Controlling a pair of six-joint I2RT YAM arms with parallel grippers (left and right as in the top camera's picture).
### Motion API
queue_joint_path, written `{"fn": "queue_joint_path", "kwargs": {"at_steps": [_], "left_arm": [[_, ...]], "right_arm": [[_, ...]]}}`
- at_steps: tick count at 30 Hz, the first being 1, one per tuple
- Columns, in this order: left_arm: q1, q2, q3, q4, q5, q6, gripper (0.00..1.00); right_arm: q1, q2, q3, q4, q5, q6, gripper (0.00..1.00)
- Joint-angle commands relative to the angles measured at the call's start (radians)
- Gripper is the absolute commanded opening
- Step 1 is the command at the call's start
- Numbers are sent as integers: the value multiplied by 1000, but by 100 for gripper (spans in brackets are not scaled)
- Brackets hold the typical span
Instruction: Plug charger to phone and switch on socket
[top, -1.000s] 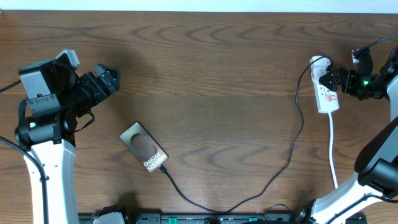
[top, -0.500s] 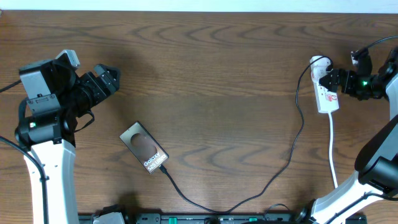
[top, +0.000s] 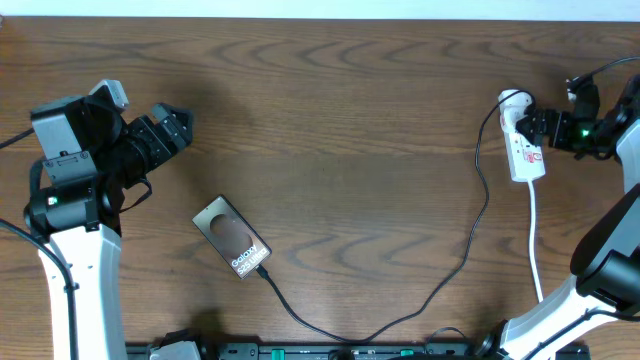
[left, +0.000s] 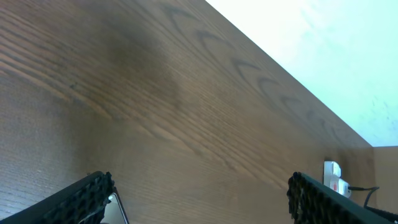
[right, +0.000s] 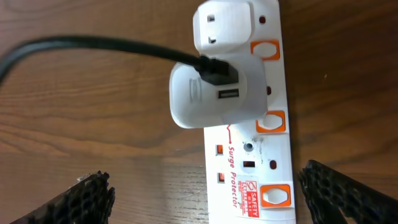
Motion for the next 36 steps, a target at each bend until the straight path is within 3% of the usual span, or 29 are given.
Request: {"fn": "queue_joint_path", "kwargs": {"at_steps": [1,23,36], "left_arm": [[5,5,14,-2,-13,6,92],[5,5,14,-2,-13,6,92],[5,5,14,-3,-13,6,92]], "right_arm": [[13,8,-26,12,-23,2,96],[68,8,-72,167,-56,30,97],[68,8,-77,177,82,134,95]]}}
